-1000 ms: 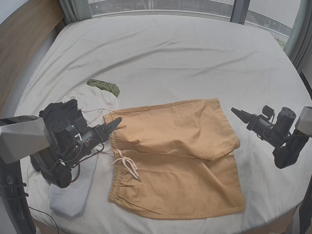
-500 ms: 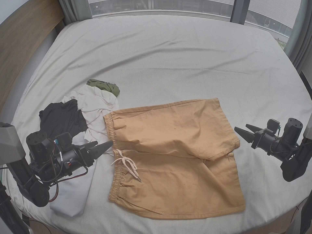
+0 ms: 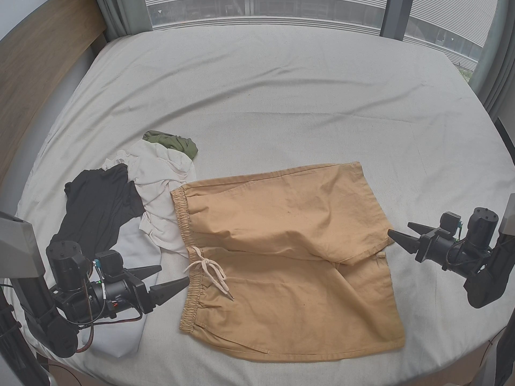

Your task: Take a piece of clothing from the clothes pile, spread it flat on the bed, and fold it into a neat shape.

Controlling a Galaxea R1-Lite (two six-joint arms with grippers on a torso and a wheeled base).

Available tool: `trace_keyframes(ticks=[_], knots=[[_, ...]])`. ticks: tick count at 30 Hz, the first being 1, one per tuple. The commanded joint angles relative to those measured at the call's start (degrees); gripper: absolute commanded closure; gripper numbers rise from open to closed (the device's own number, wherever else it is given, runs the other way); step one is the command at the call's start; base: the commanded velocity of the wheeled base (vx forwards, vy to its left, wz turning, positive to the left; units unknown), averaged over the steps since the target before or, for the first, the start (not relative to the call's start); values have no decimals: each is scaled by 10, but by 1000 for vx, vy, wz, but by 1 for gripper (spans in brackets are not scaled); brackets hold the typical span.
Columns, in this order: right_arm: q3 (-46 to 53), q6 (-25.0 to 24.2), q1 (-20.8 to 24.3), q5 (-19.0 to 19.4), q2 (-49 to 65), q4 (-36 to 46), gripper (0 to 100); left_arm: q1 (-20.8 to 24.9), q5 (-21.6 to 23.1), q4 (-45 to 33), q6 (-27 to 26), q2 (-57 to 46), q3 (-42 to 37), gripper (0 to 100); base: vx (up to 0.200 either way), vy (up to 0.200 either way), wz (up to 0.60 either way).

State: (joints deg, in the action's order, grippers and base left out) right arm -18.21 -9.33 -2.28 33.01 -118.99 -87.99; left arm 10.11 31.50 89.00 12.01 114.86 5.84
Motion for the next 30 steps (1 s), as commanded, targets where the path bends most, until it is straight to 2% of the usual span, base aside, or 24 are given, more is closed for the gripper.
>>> trace_keyframes(ticks=[1,9,23,30], knots=[[3,2,-2,0,-41,-1,0,3,0,0,-7,25,-4,0,0,0,0],[16,3,18,0,-62,-2,0,4,0,1,-7,35,0,0,0,0,0],[6,7,25,2,-111,-3,0,8,0,1,-6,35,0,0,0,0,0],[4,4,49,2,-112,-3,0,8,1,1,-6,34,0,0,0,0,0]])
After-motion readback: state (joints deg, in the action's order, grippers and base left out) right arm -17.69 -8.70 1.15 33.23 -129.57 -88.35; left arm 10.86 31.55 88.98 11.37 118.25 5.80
